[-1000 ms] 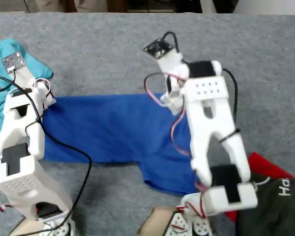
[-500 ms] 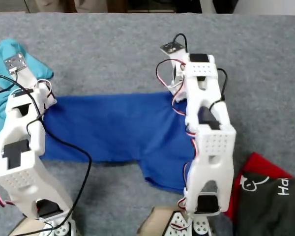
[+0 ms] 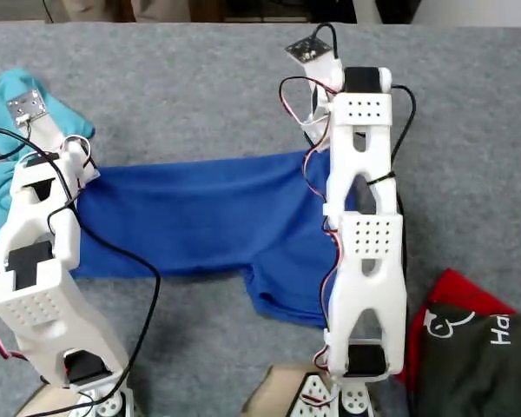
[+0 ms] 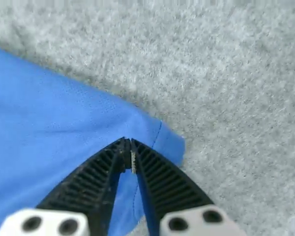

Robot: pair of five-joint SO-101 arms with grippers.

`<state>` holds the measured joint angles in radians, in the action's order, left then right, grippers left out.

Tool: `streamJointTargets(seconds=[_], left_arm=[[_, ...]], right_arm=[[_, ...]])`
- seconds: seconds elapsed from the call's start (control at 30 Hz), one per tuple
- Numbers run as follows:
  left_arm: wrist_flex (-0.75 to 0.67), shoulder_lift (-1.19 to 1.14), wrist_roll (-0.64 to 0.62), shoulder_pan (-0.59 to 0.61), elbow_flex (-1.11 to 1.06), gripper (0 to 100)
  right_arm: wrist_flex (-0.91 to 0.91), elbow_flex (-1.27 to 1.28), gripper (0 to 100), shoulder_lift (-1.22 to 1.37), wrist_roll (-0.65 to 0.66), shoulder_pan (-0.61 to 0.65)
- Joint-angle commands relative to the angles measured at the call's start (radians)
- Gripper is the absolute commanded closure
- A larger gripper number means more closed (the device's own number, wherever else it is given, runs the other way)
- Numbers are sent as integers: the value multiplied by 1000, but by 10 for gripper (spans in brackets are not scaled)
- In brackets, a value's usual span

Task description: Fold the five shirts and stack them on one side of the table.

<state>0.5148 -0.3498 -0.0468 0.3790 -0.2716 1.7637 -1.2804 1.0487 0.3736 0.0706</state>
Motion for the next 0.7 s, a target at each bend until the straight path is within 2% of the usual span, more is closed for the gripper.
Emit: streamJointTargets(seconds=[0.0,0.1,0.3,0.4,0.67], left_arm=[[86,21,-5,21,71,981],[152,59,-9,41,87,981],[149,108,-9,48,29,981],[147,137,-9,48,2,981],[0,229,-11,49,-149,981]], right_arm=[[26,19,993,-120,32,2],[26,214,991,-294,66,12],[15,785,988,-776,169,71],[-29,1079,956,-1020,216,108],[-236,1857,944,-1521,359,160]])
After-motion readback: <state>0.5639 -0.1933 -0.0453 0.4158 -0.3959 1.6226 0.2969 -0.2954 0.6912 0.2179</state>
